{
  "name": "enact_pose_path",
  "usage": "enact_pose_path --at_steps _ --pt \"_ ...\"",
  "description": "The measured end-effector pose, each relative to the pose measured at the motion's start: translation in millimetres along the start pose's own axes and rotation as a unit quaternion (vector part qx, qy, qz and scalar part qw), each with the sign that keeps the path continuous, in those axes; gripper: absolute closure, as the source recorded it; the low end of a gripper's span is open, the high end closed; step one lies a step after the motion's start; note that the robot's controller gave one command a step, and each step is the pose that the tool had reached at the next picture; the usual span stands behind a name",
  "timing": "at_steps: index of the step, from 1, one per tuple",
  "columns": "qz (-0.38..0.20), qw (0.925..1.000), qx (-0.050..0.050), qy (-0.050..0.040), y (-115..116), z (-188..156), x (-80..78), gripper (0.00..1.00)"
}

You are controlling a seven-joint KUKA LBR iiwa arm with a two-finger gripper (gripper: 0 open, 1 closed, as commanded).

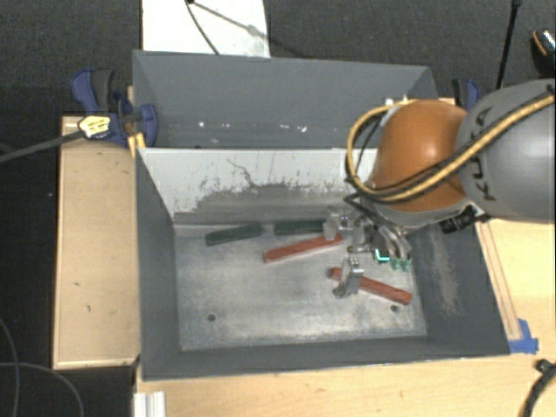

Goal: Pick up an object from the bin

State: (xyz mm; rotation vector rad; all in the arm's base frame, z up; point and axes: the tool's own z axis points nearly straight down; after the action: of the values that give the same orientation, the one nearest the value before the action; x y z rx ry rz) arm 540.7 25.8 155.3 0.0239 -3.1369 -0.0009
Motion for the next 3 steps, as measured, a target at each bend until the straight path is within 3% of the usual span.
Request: enact_pose_path --at_steps 1,2,3 --pt "0.09 0.996 0.001 -0.001 -113.4 65.9 9.3 0.0" --pt "0.088 0.9961 -0.001 -0.0047 -83.8 86.0 -10.6 0.0" --pt "0.089 0.996 0.0 -0.0047 -85.6 84.7 -9.9 1.0"
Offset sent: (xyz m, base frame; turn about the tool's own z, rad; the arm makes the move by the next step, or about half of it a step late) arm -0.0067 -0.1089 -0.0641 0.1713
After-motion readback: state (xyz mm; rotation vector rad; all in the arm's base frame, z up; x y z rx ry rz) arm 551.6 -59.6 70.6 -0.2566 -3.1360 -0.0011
